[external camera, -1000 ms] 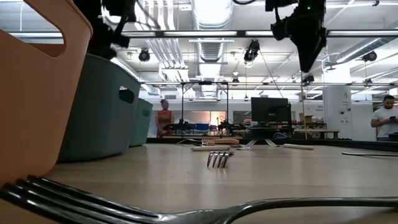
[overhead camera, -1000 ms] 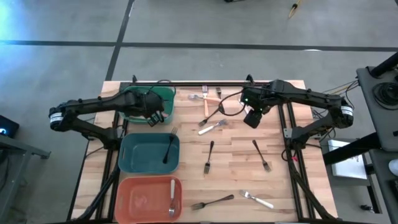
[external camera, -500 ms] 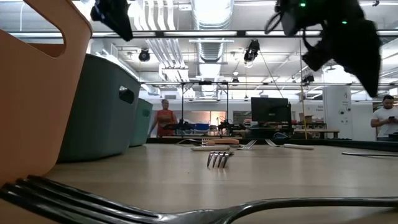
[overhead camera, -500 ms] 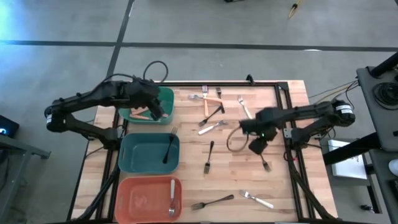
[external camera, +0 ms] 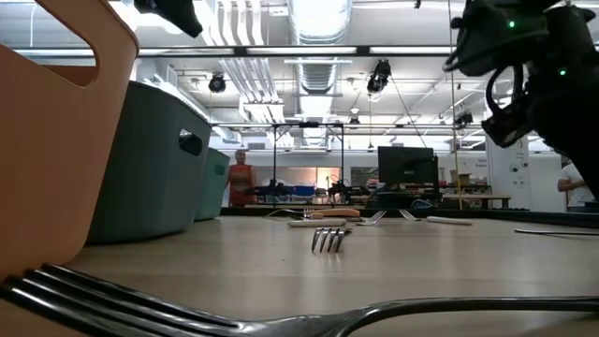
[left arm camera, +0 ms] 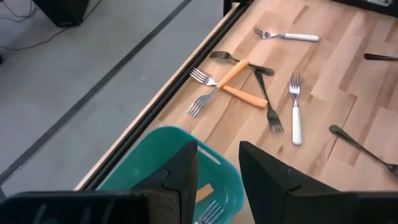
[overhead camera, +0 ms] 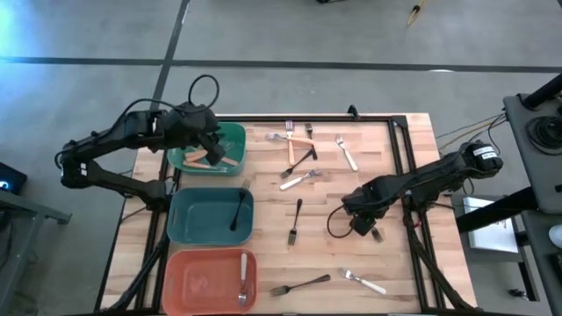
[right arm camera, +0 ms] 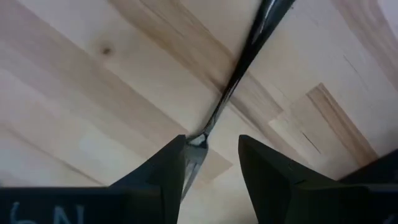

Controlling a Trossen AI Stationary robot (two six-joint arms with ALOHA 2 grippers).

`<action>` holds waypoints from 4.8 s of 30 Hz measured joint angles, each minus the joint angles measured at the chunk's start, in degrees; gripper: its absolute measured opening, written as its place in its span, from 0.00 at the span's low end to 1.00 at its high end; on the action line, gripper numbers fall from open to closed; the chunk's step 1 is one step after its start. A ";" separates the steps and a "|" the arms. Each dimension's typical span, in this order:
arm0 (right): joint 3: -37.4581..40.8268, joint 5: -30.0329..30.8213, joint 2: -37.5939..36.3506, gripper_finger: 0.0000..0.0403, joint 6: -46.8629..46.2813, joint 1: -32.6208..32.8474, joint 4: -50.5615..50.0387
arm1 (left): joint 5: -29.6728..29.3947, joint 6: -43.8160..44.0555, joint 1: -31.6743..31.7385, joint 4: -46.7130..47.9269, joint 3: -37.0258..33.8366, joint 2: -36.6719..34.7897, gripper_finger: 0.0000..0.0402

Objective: Sort silverware by color (type)
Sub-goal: Put the black fork into the blue bin

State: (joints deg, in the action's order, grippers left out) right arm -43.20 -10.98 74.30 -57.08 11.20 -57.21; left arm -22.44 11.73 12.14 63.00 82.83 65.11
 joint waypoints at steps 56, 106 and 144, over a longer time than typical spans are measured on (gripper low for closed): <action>1.07 4.21 -2.72 0.02 1.47 -0.11 13.24 | 1.11 -3.41 -0.17 -1.21 -0.75 0.32 0.25; -32.63 47.03 6.51 0.02 57.03 -15.14 36.92 | 7.21 5.81 -0.92 -97.06 -27.28 20.97 0.25; -40.09 46.54 6.19 0.26 56.65 -15.23 28.22 | 4.74 -0.46 -0.20 -94.15 -24.46 19.23 0.00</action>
State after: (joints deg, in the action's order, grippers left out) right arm -83.29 35.56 80.49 -0.43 -4.03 -28.99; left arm -17.69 11.27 11.94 -31.15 58.37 84.34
